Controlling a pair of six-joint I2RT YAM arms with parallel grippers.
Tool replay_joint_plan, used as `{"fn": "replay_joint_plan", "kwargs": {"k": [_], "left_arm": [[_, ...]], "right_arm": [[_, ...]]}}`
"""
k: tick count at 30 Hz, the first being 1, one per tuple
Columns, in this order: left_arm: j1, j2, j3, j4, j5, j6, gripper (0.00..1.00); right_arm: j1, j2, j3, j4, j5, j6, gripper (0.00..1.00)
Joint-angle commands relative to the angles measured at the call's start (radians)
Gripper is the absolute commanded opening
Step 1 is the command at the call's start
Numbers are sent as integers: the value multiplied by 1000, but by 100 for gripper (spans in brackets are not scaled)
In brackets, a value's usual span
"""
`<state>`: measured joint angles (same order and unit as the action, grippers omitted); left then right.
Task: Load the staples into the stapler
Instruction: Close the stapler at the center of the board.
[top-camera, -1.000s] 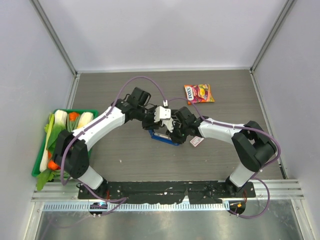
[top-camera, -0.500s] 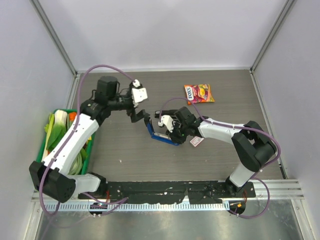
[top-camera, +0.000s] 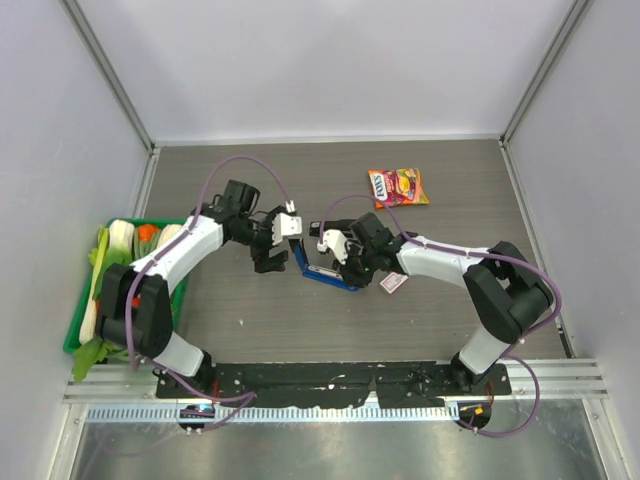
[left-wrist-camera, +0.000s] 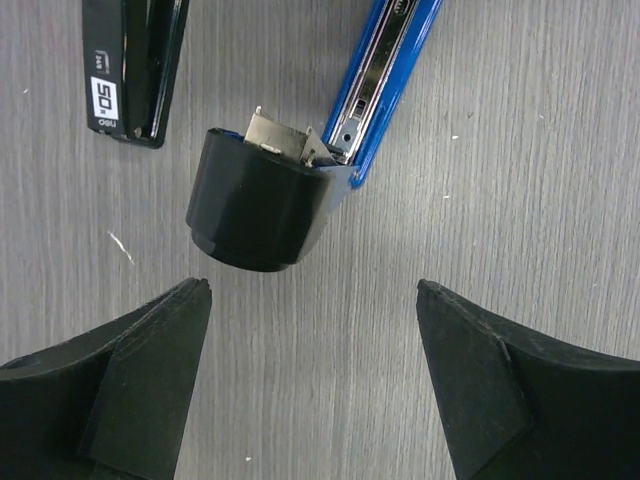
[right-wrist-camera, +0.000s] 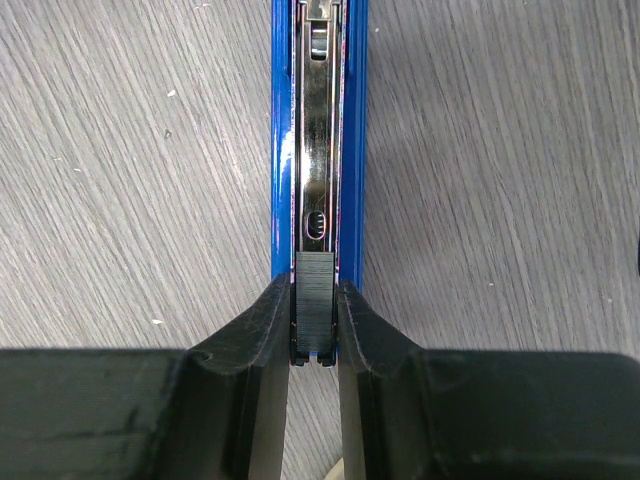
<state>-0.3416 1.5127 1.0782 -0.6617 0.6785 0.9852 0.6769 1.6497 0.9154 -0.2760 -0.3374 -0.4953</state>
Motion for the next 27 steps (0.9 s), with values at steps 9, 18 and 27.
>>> {"fn": "replay_joint_plan", "kwargs": {"k": [9, 18, 27], "left_arm": [[7, 70, -15, 249, 162, -140, 74], [7, 107, -34, 284, 240, -146, 41], [7, 101, -50, 266, 325, -120, 43]], "right_arm": [[-10, -4, -21, -6, 11, -12, 1], [-10, -5, -24, 0, 14, -8, 1], [-10, -2, -21, 3, 20, -11, 1]]}}
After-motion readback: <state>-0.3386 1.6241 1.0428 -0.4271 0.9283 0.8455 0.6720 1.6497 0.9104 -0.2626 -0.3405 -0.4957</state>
